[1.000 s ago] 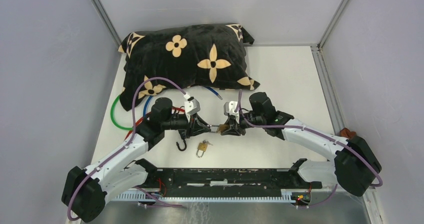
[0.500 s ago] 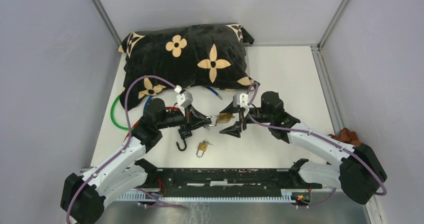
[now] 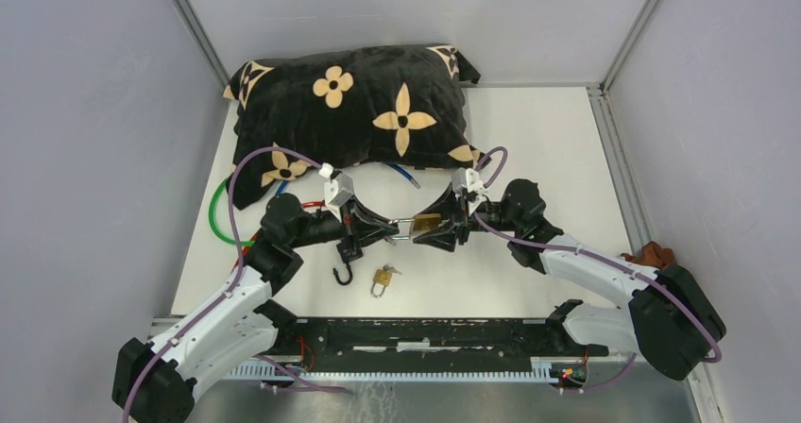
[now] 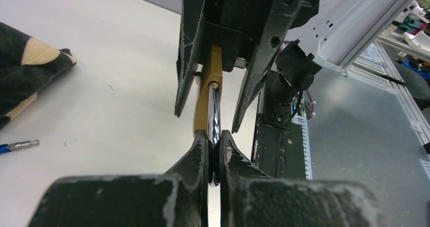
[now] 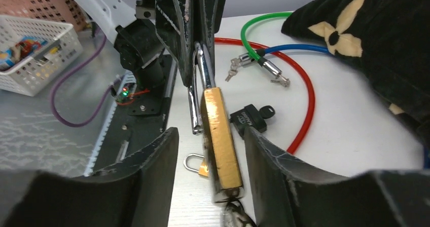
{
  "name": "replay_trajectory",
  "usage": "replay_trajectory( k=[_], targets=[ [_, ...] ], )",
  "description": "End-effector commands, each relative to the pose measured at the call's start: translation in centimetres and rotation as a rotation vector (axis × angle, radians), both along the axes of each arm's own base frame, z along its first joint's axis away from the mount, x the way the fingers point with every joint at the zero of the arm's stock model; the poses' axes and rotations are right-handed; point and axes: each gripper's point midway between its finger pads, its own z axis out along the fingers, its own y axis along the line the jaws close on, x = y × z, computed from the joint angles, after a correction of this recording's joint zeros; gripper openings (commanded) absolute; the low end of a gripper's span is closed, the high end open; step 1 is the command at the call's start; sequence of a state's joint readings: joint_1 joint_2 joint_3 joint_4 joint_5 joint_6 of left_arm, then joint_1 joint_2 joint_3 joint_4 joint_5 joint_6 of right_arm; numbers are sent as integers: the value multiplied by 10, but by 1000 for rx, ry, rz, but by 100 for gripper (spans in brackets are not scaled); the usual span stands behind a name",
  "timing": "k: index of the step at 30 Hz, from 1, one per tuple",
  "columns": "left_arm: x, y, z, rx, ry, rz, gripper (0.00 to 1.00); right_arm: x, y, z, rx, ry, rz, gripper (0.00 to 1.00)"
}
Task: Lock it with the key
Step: Lock the lock.
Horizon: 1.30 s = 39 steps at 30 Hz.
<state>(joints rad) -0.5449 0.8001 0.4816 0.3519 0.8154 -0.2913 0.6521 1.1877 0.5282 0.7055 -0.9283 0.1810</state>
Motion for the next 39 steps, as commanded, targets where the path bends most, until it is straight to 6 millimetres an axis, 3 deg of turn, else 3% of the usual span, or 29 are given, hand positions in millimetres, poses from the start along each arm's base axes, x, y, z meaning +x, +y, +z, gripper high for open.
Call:
replay_trajectory(
  k=[1,5,8,11,16,25,33,39],
  targets=[
    [-5,1,46,-118,-135,-12,2,-5,2,16,45,-17,46,43],
    [-2,1,50,-146,-136,10,2,-6,4,16,45,10,61,16],
    [1,1,53,-158,-176,22,2,-12,4,28,78,3,88,0],
    [6,1,49,-136,-217,38,2,-23,0,45,122,-21,129,0],
    [18,3,44,-101,-275,82,2,-33,-5,56,120,-58,156,0],
    [-4,-23,32,-148,-155,-13,2,-25,16,80,161,-82,88,0],
    [-14,-34,21,-160,-15,-45,2,-11,18,92,205,-86,9,0],
    [-14,-40,3,-152,125,-28,2,12,18,131,322,-67,-116,0]
  ],
)
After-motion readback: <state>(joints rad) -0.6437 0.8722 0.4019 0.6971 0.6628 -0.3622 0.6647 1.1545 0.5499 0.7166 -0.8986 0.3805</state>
